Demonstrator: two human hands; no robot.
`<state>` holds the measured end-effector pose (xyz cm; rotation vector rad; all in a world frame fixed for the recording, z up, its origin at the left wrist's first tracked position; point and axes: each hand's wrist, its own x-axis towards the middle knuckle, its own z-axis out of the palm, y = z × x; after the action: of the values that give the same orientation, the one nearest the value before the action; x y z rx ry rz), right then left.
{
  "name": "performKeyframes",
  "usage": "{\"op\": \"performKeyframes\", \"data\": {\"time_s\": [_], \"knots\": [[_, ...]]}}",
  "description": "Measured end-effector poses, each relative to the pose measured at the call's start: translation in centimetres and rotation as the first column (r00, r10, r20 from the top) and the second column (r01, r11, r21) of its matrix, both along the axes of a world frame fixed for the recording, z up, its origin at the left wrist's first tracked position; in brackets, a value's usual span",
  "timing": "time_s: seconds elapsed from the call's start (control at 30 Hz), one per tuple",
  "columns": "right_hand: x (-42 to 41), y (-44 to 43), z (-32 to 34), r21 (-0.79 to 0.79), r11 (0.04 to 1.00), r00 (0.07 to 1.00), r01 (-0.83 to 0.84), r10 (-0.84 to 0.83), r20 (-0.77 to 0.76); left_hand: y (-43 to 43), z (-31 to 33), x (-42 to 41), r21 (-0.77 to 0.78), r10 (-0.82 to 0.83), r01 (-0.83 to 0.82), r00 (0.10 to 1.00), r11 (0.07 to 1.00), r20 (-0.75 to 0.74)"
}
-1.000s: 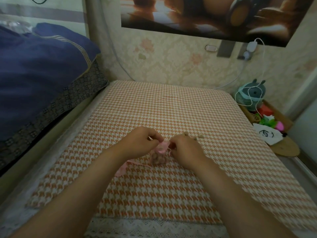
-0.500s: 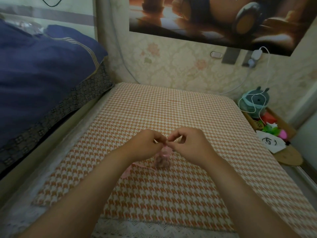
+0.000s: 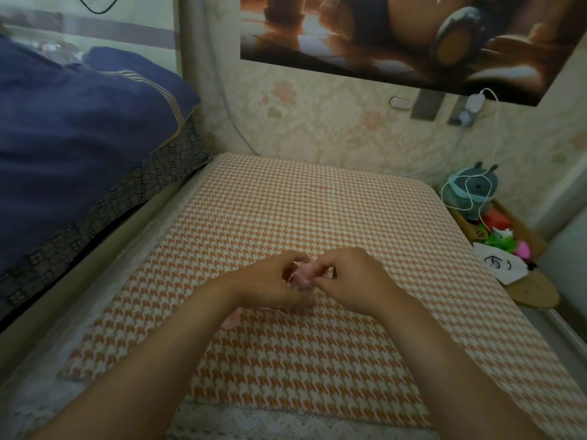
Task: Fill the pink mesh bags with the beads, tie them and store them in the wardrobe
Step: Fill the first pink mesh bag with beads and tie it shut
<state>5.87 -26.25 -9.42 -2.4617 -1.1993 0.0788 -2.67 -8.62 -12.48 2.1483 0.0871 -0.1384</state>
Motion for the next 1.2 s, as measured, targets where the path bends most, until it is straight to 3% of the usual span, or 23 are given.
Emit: {"op": "performKeyframes", "data": {"time_s": [0.17, 0.27, 0.4, 0.63, 0.77, 0.93, 1.07, 1.2], "knots": [[0.2, -0.1, -0.1, 0.042, 0.999, 0.997, 0.021, -0.019, -0.068, -0.4, -1.7, 0.6, 0.115, 0.086, -0.1, 0.99, 0.988, 0.114], [0.2, 0.1, -0.3, 0.024, 1.0, 0.995, 0.011, -0.009, -0.1, -0.6, -1.6, 0.7, 0.182, 0.057, -0.087, 0.985, 0.979, 0.163], [0.3, 0.0, -0.4, -0.023, 1.0, 0.997, 0.015, -0.017, -0.07, -1.1, -1.8, 0.7, 0.136, 0.012, -0.025, 0.996, 0.99, 0.093], [0.2, -0.2, 0.1, 0.045, 0.999, 0.993, 0.016, -0.011, -0.116, -1.4, -1.9, 1.3, 0.07, 0.046, -0.056, 0.988, 0.996, 0.145], [0.1, -0.6, 0.5, -0.088, 0.996, 0.998, 0.006, -0.012, -0.069, -1.6, -1.9, 1.2, 0.074, 0.034, -0.044, 0.99, 0.996, 0.139], [-0.1, -0.3, 0.4, -0.017, 0.999, 0.997, 0.037, -0.038, -0.061, -1.7, -1.7, 1.2, 0.079, 0.021, -0.036, 0.985, 0.996, 0.172], [-0.1, -0.2, 0.3, -0.101, 0.995, 0.998, 0.007, -0.013, -0.055, -1.7, -1.7, 0.9, 0.104, 0.015, -0.037, 0.979, 0.994, 0.202], [0.3, -0.6, 0.5, 0.07, 0.997, 0.988, 0.012, -0.001, -0.157, -1.8, -1.0, 0.5, 0.075, 0.025, -0.045, 0.97, 0.996, 0.243]]}}
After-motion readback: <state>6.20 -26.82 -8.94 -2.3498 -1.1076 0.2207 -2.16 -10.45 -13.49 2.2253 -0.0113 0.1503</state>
